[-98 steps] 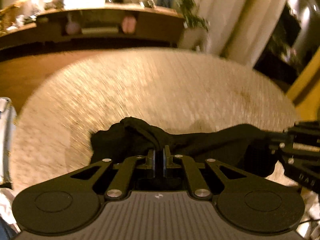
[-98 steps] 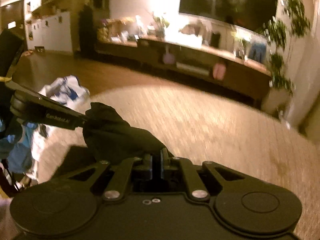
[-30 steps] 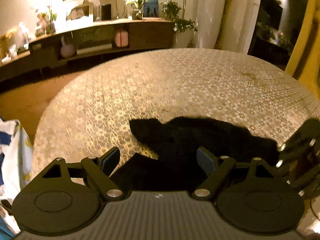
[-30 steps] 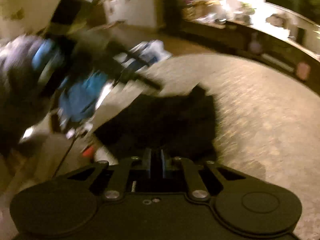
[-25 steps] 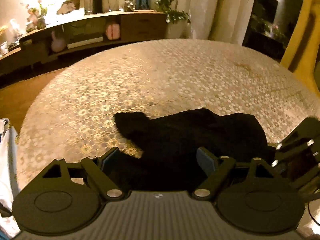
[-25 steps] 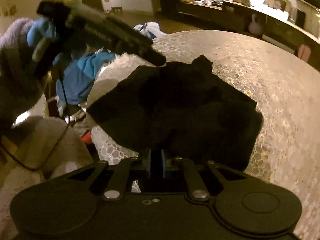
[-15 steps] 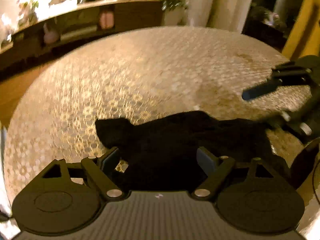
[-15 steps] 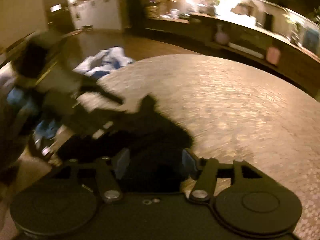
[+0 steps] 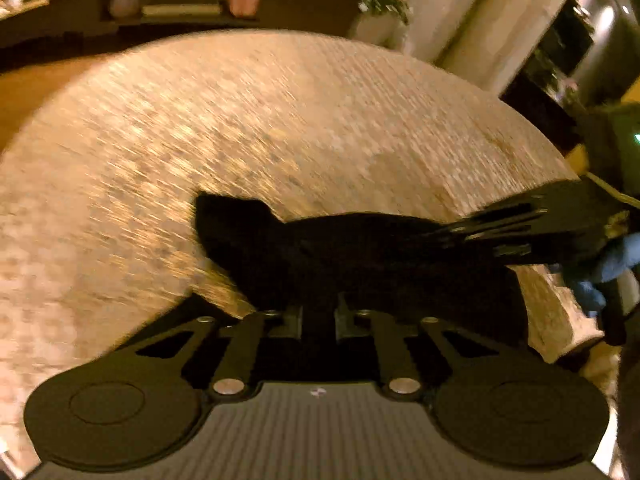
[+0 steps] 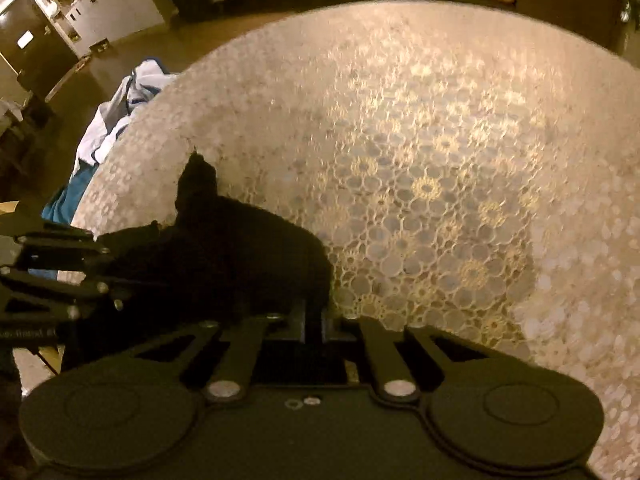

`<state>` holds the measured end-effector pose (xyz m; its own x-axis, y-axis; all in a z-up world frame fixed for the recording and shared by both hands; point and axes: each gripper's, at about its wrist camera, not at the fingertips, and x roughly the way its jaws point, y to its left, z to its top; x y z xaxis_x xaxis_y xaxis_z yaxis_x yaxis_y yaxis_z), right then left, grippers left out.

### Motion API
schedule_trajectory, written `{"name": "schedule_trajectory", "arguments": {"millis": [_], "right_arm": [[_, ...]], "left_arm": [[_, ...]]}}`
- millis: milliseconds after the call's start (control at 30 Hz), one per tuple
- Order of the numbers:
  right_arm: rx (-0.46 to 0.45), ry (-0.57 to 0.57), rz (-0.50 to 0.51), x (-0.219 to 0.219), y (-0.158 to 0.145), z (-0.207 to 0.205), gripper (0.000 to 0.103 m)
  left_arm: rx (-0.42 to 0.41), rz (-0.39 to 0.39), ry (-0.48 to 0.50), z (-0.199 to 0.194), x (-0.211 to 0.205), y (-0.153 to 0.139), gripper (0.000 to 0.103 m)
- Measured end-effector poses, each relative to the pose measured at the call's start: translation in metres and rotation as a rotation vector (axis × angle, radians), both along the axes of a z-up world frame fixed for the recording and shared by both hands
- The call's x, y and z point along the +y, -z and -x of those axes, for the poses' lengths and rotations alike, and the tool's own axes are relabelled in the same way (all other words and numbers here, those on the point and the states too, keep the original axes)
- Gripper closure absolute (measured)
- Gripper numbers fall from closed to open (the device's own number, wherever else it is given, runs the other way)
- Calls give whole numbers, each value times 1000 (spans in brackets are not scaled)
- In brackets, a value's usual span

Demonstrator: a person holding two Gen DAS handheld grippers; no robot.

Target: Fold clothes

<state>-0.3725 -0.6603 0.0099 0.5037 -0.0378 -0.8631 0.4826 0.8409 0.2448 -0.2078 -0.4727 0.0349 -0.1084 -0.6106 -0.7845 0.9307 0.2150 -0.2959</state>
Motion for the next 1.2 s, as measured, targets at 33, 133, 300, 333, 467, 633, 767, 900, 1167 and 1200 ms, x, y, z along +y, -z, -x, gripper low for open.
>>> {"name": "schedule_trajectory", "arguments": {"millis": [33,133,300,333,467,633,767,900,1167,1200], "right_arm": [[-19,20,18,-1,-6,5,0],[-107,117,67,-10,-34,35,0],[-228,311,165,-22,-85,89,0],[-249,347,187,-24,-95,100,0],[-263,408,206,-28,-111,131,0],[-117,481,254,-32,-90,155,0],[-8,516,271,-36,-71,173,0],[-18,375,314,-9,-69,165,0],[-87,18,188,56,-53,91,0],[-81,-4,177,63,-49,81,0]], "left_arm": [[-6,22,-26,-6,6,-8,93],[0,97,-103,-26,23,-32,94],[-94,203,-248,-57,51,-80,96],[-89,215,-266,-64,55,-86,96],[-46,195,-214,-63,53,-88,96],[-16,126,-127,-33,38,-59,90],[-5,76,-77,-15,33,-35,68],[-42,58,-32,4,40,-20,30],[-16,-13,35,27,56,8,30],[-16,-24,43,30,58,12,30]]}}
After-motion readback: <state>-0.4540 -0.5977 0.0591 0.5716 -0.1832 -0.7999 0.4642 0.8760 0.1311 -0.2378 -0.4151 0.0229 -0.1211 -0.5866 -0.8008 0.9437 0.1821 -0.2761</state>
